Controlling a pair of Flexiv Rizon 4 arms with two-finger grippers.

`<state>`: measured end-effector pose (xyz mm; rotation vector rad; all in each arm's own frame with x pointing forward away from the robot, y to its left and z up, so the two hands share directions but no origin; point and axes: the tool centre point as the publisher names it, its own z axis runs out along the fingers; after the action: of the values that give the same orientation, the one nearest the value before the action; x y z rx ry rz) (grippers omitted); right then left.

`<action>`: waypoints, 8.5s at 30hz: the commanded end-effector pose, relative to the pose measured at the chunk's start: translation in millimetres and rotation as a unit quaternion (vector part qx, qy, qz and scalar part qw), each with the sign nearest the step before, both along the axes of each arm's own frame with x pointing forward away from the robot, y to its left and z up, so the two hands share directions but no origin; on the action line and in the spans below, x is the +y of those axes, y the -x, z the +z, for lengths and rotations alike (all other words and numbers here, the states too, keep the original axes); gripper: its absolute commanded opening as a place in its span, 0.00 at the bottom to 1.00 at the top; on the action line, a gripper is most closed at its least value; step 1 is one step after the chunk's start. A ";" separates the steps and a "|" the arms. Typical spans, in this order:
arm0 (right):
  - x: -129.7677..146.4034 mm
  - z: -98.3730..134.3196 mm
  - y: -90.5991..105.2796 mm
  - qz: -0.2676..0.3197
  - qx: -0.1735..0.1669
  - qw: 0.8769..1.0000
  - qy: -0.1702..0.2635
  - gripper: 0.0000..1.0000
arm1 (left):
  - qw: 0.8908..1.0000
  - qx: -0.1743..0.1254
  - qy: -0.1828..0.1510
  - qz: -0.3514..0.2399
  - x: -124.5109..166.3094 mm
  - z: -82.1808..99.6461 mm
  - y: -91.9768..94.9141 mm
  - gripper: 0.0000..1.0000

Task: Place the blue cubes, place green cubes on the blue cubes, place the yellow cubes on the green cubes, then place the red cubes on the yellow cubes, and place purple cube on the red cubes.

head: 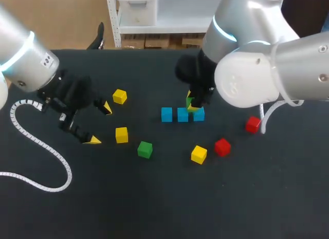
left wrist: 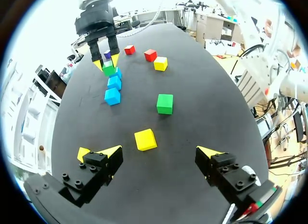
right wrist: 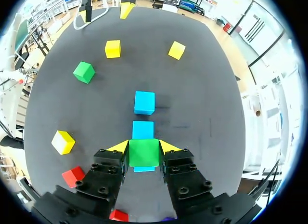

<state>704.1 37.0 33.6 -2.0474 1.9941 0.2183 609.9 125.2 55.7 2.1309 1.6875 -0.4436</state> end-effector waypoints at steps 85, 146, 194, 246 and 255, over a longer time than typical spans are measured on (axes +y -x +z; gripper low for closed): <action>0.2 -10.2 -8.7 -0.008 0.016 1.000 0.010 0.11 | 1.000 0.000 0.002 -0.002 1.2 -0.9 -1.1 1.00; -193.9 45.6 25.3 -0.011 0.041 0.957 -0.287 1.00 | 1.000 0.000 0.002 -0.002 1.2 -0.9 -1.1 1.00; -222.2 43.1 31.4 -0.029 0.044 0.958 -0.283 1.00 | 0.992 0.016 -0.115 -0.043 -107.4 -32.1 20.0 1.00; -222.2 43.1 31.4 -0.029 0.044 0.958 -0.283 1.00 | 0.995 0.013 -0.097 -0.002 -97.6 -4.7 -0.2 0.00; -222.2 43.1 31.4 -0.029 0.044 0.958 -0.283 1.00 | 0.994 -0.001 -0.105 0.015 -100.1 19.9 -34.4 0.00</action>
<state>671.9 -185.3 77.5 -1.6310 1.7641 0.7779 633.6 28.0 75.1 2.2398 1.8231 -0.2524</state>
